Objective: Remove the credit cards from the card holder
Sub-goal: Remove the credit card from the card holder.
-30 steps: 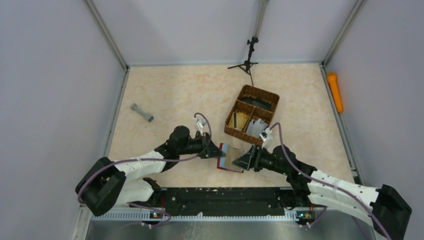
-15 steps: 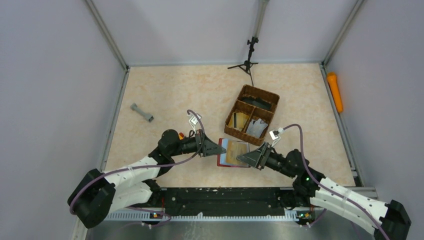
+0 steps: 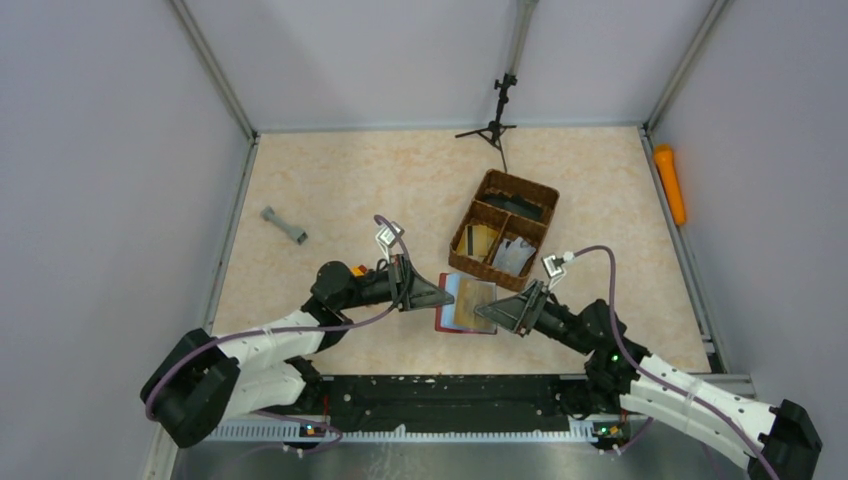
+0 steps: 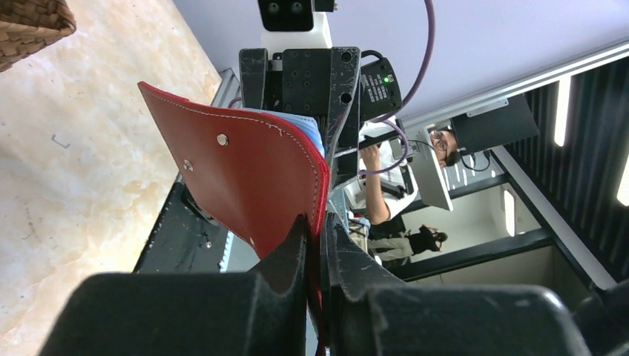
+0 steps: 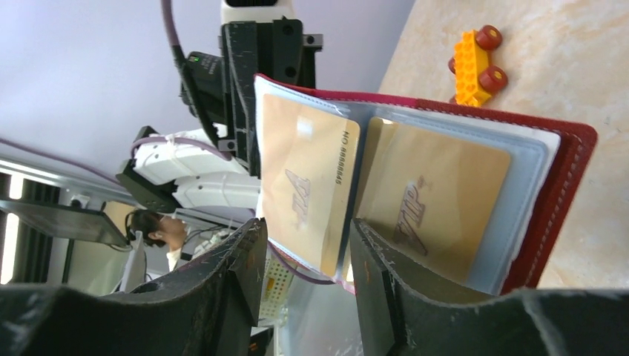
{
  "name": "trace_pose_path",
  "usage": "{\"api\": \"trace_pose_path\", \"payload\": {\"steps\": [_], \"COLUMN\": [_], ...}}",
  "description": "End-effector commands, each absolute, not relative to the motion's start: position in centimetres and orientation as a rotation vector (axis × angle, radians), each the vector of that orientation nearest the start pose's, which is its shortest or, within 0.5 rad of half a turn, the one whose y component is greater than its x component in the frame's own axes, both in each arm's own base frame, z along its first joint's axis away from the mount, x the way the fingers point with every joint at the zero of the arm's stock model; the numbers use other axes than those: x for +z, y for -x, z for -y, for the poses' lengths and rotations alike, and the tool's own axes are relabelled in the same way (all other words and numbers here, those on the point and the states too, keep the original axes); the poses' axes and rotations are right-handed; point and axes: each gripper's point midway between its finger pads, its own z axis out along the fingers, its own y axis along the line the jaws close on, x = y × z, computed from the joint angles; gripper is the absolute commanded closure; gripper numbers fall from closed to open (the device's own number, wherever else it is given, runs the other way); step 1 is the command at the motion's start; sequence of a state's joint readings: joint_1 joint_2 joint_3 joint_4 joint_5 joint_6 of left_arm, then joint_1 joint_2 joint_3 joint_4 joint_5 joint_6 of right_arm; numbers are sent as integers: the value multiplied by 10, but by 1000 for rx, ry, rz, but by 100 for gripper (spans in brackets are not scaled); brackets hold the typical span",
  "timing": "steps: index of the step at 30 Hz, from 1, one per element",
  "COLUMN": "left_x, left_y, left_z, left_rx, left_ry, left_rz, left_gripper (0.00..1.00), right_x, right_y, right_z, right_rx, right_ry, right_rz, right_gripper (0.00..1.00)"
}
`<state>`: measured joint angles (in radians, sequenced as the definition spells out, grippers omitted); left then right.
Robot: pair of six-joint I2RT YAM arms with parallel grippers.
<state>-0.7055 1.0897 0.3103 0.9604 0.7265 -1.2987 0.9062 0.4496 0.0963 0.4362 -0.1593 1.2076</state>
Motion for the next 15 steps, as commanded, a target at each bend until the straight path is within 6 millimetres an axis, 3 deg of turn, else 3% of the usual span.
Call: {"api": "trace_pose_path", "payload": {"steps": [1,5,12,15], "left_x": [266,266,263,261], "left_y": [-117,-117,-117,-118], "left_z": [298,300,299,299], "left_rx": [-2125,-2130,-2117,-2108], "left_ry": [-324,-330,-322,-315], "left_rz": [-1684,-1683,-1682,-1691], "left_gripper": [100,100,100,100], "right_x": [243,255,264,271], "right_y": [-116,-113,-111,-107], "right_z": [-254,-253,-245,-241], "right_rx": [1834,1859,1902,1934], "right_ry": [-85,-69,-93,-93], "right_rz": [-1620,-1578,-1507,-1455], "right_gripper": [52,51,80,85]}}
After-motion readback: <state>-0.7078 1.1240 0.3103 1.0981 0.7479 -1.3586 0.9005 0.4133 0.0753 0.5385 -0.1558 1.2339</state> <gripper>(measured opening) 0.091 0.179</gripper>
